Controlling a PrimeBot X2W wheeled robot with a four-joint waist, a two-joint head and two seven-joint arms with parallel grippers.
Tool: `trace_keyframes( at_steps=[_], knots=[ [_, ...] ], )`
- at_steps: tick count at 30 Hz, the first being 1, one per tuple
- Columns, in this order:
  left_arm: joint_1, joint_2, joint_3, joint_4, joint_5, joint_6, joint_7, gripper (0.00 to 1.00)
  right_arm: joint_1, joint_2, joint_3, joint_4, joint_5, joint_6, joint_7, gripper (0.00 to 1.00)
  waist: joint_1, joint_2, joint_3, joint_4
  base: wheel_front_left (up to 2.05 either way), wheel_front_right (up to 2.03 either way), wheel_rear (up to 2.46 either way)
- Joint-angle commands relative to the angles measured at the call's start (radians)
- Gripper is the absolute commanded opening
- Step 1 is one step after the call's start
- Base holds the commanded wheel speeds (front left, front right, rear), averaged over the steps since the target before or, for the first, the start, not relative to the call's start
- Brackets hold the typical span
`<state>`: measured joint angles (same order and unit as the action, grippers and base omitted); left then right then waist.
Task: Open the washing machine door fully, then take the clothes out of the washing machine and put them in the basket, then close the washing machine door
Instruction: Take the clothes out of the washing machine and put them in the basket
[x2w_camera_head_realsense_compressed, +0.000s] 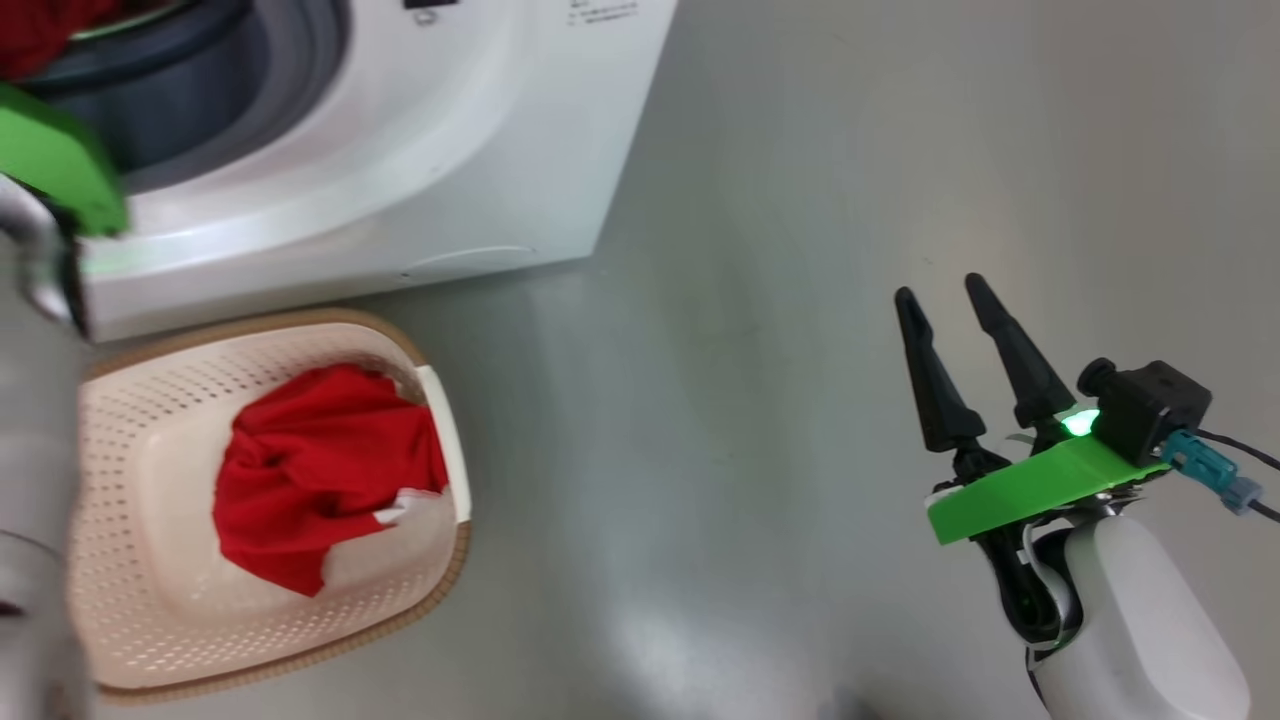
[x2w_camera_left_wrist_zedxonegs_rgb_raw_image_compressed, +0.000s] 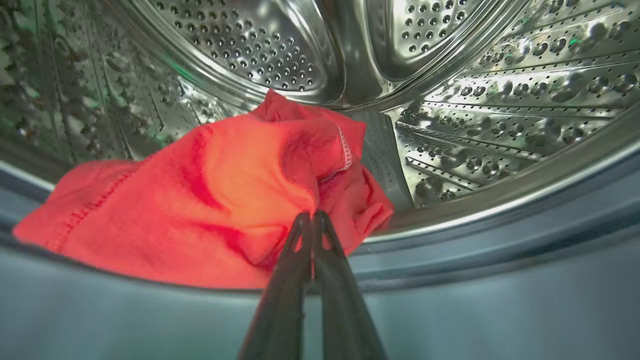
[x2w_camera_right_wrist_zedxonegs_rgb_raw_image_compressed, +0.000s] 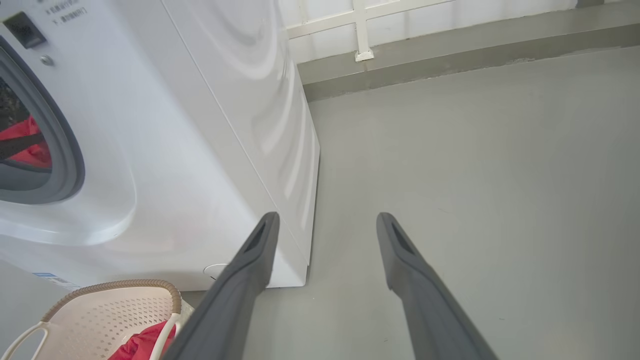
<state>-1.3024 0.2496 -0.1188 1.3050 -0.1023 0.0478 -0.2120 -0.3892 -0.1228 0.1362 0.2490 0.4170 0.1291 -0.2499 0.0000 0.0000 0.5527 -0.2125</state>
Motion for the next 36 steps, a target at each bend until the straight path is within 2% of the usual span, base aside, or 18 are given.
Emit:
trace_keyframes(
  at_steps=[1,5,19,20,30,36],
  knots=[
    [0.039,0.024,0.022,-0.021,-0.024,-0.01,-0.024,0.0,0.034,-0.007,0.006,-0.017,0.0,0.002,-0.012,1.0,0.0,0.0,-0.039,0.038,0.0,0.0,0.0],
    [0.126,-0.024,0.05,-0.076,-0.068,-0.033,-0.048,0.0,0.06,-0.015,-0.003,-0.008,-0.009,0.002,-0.012,1.0,0.0,0.0,-0.1,0.079,0.0,0.0,0.0],
    [0.483,-0.118,0.155,-0.6,-0.121,-0.101,-0.05,0.0,0.14,-0.047,-0.063,0.006,-0.013,0.002,-0.012,1.0,0.0,0.0,-0.231,0.169,0.0,0.0,0.0],
    [0.483,-0.118,0.155,-0.6,-0.121,-0.101,-0.05,0.0,0.14,-0.047,-0.063,0.006,-0.013,0.002,-0.012,1.0,0.0,0.0,-0.231,0.169,0.0,0.0,0.0],
    [0.779,-0.169,0.183,-0.926,-0.139,-0.147,-0.05,0.0,0.182,-0.046,-0.079,0.005,-0.018,0.002,-0.012,1.0,0.0,0.0,-0.284,0.195,0.0,0.0,0.0],
    [0.948,-0.176,0.176,-1.136,-0.131,-0.143,-0.05,0.0,0.196,-0.049,-0.088,0.003,-0.018,0.002,-0.012,1.0,0.0,0.0,-0.298,0.212,0.0,0.0,0.0]
  ],
)
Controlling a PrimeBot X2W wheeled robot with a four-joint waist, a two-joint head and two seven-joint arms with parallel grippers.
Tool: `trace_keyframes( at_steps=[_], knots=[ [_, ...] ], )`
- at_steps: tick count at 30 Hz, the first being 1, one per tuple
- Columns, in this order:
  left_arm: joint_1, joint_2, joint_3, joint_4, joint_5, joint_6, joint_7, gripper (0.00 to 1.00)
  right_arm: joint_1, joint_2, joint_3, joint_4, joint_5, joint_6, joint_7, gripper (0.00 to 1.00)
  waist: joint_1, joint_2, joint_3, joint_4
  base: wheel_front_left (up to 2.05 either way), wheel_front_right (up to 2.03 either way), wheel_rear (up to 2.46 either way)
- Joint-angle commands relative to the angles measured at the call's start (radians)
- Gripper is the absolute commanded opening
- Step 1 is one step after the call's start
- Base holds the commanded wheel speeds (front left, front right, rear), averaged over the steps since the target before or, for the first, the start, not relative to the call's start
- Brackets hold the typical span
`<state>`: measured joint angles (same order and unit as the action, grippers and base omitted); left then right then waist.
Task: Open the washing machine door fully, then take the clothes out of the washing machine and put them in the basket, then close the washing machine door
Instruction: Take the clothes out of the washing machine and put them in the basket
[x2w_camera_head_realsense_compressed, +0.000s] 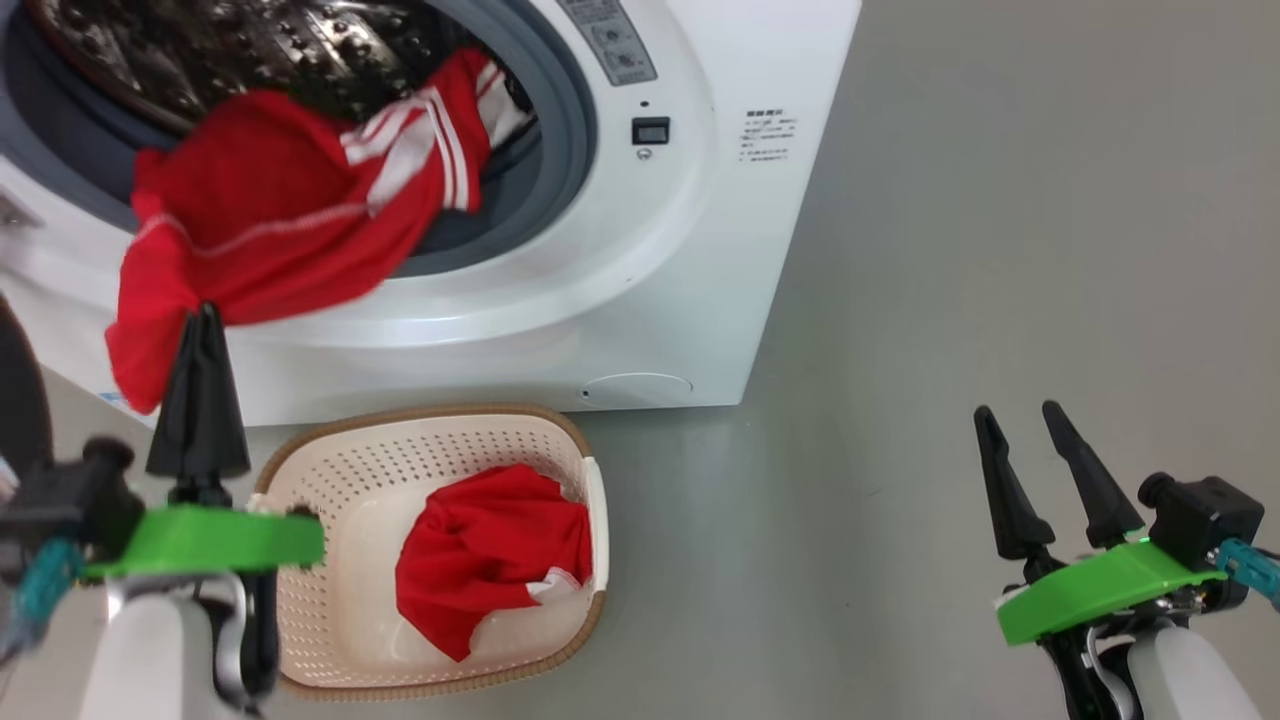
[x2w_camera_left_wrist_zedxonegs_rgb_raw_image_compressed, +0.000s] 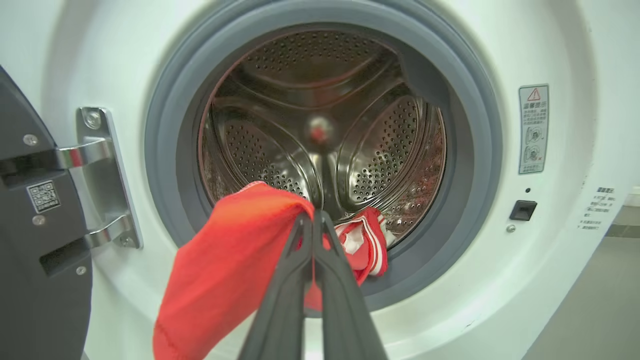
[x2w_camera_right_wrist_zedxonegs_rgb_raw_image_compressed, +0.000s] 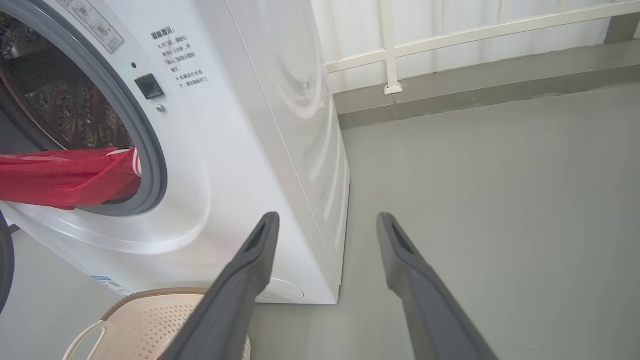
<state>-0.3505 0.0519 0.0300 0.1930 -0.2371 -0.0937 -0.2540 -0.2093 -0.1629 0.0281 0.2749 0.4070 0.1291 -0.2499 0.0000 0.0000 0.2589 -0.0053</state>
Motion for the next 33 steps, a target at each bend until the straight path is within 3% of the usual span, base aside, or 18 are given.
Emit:
trace_keyframes(
  at_steps=[1,10,16,25,27,28,33],
  knots=[
    [0.022,0.021,0.024,-0.062,0.007,0.004,-0.006,0.0,0.018,-0.009,0.02,-0.023,-0.008,0.002,-0.012,1.0,0.0,0.0,-0.005,0.007,0.0,0.0,0.0],
    [0.215,0.011,-0.016,-0.443,0.033,0.077,0.068,0.0,0.012,-0.009,0.03,-0.026,-0.005,0.002,-0.012,1.0,0.0,0.0,0.001,0.02,0.0,0.0,0.0],
    [0.263,0.007,-0.054,-0.496,0.032,0.095,0.111,0.0,-0.003,-0.012,0.043,-0.024,-0.002,0.002,-0.012,1.0,0.0,0.0,0.015,0.016,0.0,0.0,0.0],
    [0.234,0.007,-0.112,-0.178,0.01,0.077,0.077,0.0,-0.016,-0.003,0.058,-0.024,0.003,0.002,-0.012,1.0,0.0,0.0,0.037,-0.019,0.0,0.0,0.0],
    [0.183,0.009,-0.124,-0.005,0.006,0.064,0.041,0.0,-0.017,0.001,0.056,-0.025,0.004,0.002,-0.012,1.0,0.0,0.0,0.052,-0.034,0.0,0.0,0.0],
    [0.183,0.009,-0.124,-0.005,0.006,0.064,0.041,0.0,-0.017,0.001,0.056,-0.025,0.004,0.002,-0.012,1.0,0.0,0.0,0.052,-0.034,0.0,0.0,0.0],
    [0.053,0.008,-0.136,0.279,0.012,0.034,0.0,0.0,-0.028,0.004,0.049,-0.031,0.006,0.002,-0.012,1.0,0.0,0.0,0.082,-0.051,0.0,0.0,0.0]
  ],
)
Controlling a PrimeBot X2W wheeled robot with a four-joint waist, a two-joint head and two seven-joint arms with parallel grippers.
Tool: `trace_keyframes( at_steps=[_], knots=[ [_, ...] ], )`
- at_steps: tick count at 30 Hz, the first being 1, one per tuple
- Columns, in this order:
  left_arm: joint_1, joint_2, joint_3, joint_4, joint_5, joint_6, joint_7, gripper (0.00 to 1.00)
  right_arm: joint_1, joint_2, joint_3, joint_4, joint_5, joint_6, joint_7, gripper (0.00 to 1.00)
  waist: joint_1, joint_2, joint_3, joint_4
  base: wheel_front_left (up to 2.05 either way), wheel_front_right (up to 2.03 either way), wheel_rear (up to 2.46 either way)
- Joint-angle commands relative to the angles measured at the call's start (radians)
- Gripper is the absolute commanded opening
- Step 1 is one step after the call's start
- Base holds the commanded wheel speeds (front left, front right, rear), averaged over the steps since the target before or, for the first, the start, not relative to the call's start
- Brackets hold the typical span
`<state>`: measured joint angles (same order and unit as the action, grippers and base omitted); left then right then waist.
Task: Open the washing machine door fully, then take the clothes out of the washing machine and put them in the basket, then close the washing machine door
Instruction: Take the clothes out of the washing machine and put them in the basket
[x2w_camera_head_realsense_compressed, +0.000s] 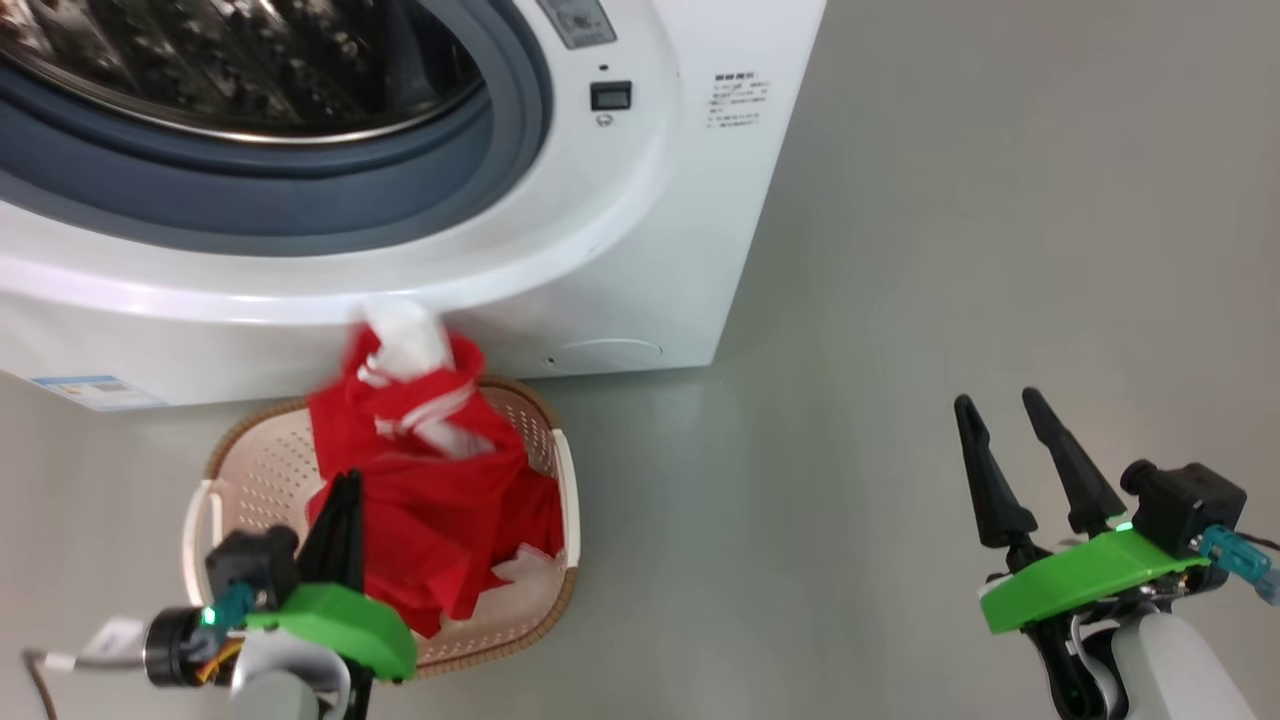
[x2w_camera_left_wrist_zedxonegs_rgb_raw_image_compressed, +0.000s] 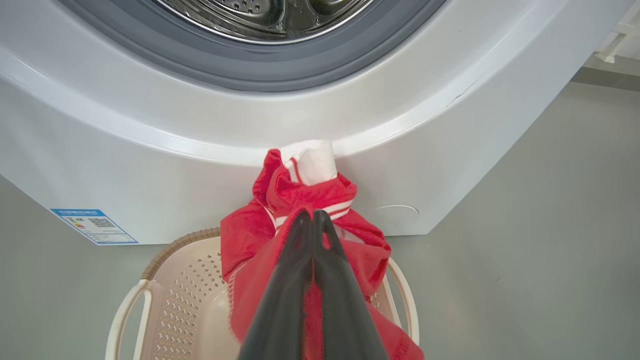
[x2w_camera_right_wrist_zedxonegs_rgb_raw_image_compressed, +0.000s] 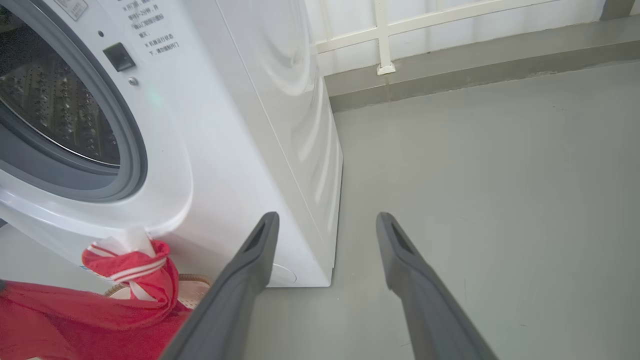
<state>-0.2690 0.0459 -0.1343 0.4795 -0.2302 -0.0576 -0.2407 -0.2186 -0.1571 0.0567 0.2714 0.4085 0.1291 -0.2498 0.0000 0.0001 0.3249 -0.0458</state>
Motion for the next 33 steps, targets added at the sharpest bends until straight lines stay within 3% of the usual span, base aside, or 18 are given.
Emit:
trace_keyframes(
  at_steps=[1,9,16,33],
  knots=[
    [-0.057,0.013,0.027,0.049,0.007,-0.007,-0.016,0.0,-0.021,-0.002,0.02,-0.028,0.004,0.002,-0.012,1.0,0.0,-0.0001,0.021,-0.013,0.0,0.0,0.0],
    [-0.232,0.016,0.036,0.322,0.035,-0.034,-0.021,0.0,-0.053,0.004,0.029,-0.037,0.003,0.002,-0.012,1.0,0.0,-0.0001,0.082,-0.042,0.0,0.0,0.0],
    [-0.331,0.035,0.036,0.507,0.074,-0.025,-0.021,0.0,-0.083,0.011,0.035,-0.048,0.004,0.002,-0.012,1.0,0.0,-0.0001,0.157,-0.072,0.0,0.0,0.0],
    [-0.514,0.083,0.019,0.773,0.084,-0.035,-0.021,0.0,-0.155,0.024,0.071,-0.083,-0.002,0.002,-0.012,1.0,0.0,-0.0001,0.327,-0.149,0.0,0.0,0.0]
  ],
)
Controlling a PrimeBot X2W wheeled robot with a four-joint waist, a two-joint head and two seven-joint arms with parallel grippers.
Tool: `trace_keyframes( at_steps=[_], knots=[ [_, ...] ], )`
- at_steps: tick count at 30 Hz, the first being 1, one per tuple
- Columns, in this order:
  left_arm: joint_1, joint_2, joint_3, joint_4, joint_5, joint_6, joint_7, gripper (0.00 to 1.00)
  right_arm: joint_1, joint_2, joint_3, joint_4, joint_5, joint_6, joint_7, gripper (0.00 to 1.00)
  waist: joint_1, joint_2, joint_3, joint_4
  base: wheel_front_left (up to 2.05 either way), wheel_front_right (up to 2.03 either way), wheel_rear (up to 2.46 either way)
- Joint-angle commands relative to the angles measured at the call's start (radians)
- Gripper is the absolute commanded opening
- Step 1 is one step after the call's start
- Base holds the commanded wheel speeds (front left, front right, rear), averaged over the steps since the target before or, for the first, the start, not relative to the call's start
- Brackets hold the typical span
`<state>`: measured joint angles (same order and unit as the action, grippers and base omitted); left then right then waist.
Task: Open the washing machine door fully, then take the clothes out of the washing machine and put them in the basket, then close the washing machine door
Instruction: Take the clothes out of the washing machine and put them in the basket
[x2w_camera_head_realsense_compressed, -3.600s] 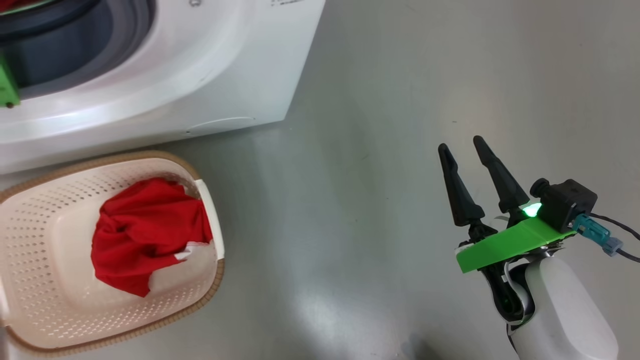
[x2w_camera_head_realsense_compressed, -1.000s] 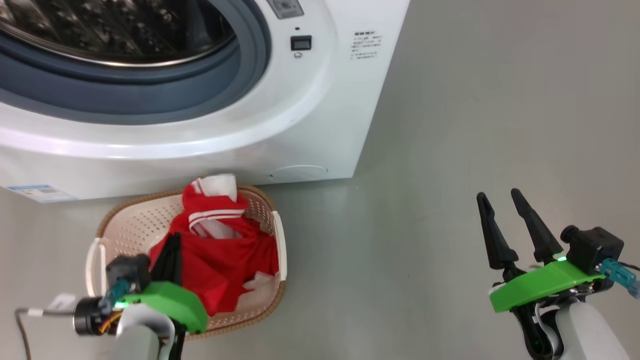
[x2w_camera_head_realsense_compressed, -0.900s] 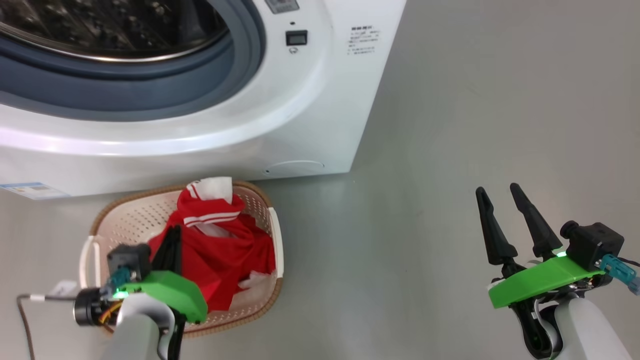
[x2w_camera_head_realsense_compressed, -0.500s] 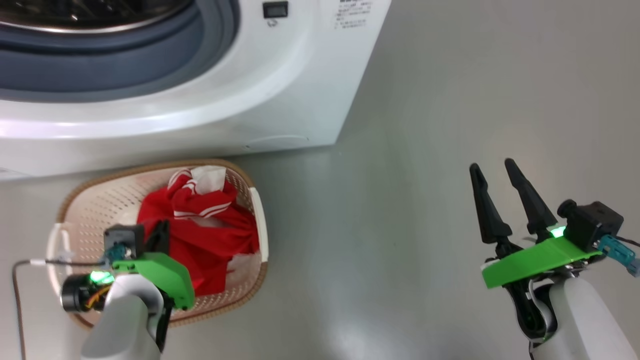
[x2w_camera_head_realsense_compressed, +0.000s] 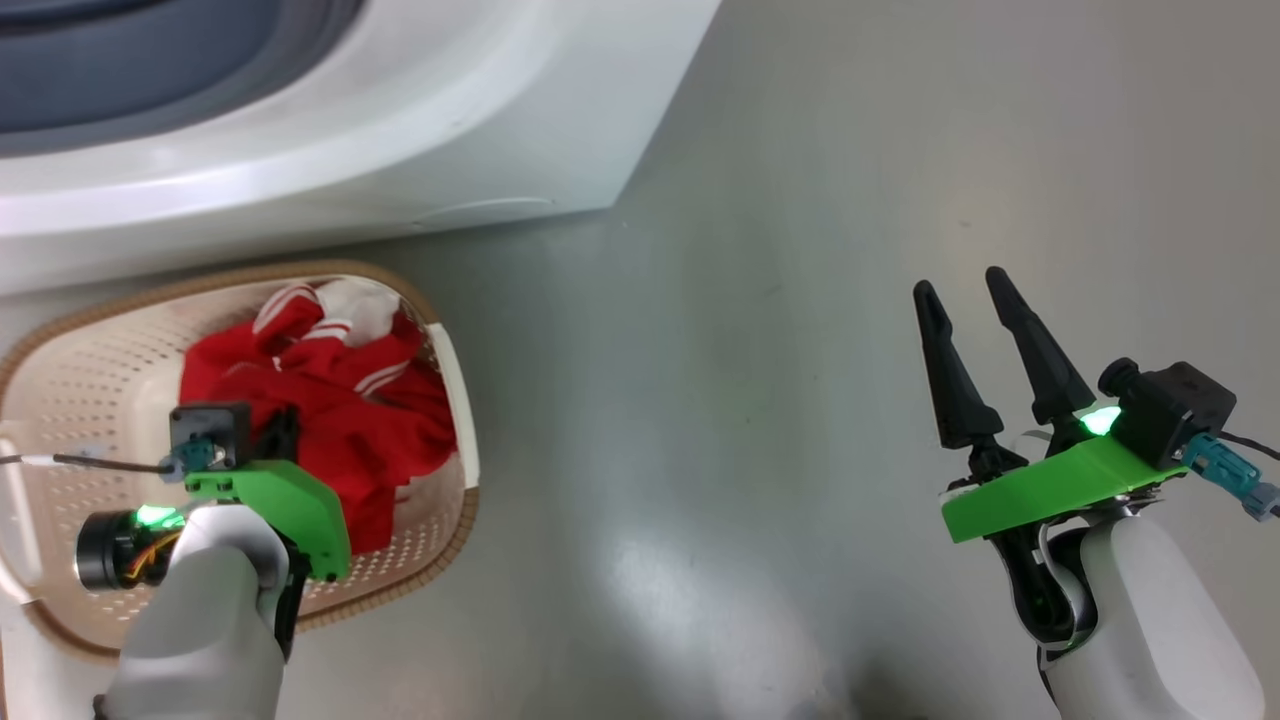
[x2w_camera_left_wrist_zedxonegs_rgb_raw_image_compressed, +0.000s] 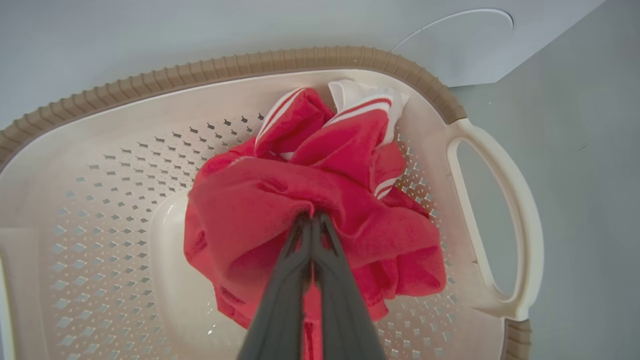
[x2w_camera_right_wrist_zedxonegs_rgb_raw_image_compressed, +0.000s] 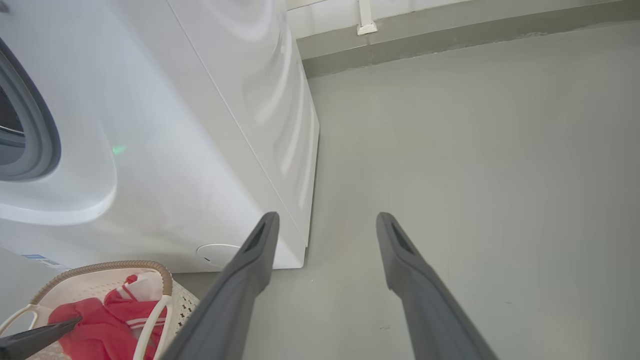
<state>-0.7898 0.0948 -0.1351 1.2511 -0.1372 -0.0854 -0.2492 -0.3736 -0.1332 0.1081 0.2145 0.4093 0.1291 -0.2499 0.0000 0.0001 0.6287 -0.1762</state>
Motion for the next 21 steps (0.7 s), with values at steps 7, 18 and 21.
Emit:
trace_keyframes(
  at_steps=[7,18,21],
  knots=[
    [-0.004,0.04,0.029,0.027,-0.031,-0.006,-0.013,0.42,-0.006,-0.003,0.019,-0.022,-0.003,0.002,-0.012,1.0,0.0,-0.0001,0.016,-0.017,0.0,0.0,0.0],
    [0.039,0.027,0.069,-0.012,-0.09,-0.017,-0.013,1.0,0.01,-0.009,0.019,0.004,-0.004,0.002,-0.012,1.0,0.0,-0.0001,-0.081,0.029,0.0,0.0,0.0],
    [0.067,0.021,0.077,-0.051,-0.099,-0.023,-0.013,1.0,0.021,-0.015,0.019,0.01,-0.005,0.002,-0.012,1.0,0.0,-0.0001,-0.118,0.043,0.0,0.0,0.0]
  ],
)
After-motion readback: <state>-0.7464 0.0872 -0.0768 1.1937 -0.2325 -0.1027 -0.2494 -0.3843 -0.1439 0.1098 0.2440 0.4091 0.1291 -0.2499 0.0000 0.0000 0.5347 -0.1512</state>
